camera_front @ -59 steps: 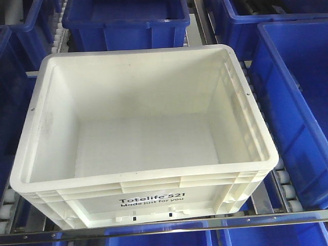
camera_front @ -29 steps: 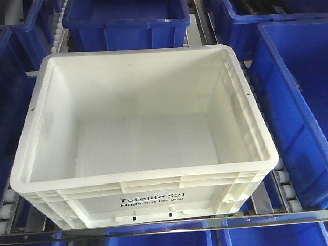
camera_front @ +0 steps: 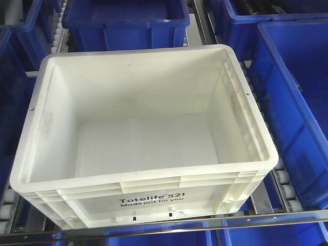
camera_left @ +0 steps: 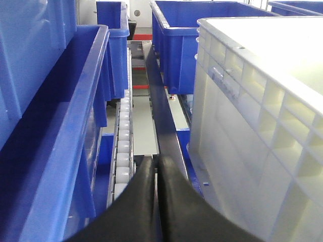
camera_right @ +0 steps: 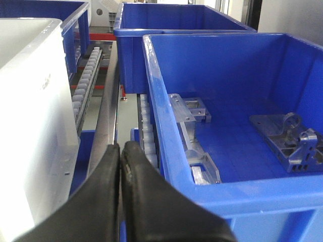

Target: Move bin from left to right shelf

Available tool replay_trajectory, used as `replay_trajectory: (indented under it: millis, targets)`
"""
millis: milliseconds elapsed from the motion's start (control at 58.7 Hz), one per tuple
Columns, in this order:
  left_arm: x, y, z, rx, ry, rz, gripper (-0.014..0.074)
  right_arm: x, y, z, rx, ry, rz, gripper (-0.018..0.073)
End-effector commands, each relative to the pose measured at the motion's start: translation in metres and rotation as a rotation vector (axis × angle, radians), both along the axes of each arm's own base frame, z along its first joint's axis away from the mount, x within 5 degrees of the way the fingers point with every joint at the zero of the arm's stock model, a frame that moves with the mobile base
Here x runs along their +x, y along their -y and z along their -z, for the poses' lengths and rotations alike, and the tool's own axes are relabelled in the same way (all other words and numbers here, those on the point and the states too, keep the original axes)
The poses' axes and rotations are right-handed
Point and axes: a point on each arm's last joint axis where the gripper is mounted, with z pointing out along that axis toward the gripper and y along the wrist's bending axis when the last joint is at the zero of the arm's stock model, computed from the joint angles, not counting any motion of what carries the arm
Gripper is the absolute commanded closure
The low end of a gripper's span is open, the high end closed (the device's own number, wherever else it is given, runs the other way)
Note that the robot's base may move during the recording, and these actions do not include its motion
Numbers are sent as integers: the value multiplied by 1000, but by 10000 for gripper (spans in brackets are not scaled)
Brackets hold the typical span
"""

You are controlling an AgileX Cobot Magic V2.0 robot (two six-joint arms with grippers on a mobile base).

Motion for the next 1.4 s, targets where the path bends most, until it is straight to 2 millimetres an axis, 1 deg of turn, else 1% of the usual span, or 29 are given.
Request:
replay_trajectory:
  millis: [0,256,460,1380]
  targets:
    - [0,0,0,-7,63,0,603,0,-1,-1,-9,69,-2,567]
    - [0,0,0,-7,63,0,603,0,-1,-2,-37,74,-1,567]
    - [0,0,0,-7,63,0,603,0,0,-2,4,73,-3,567]
    - [0,0,0,-7,63,0,603,0,0,-1,-1,69,-3,567]
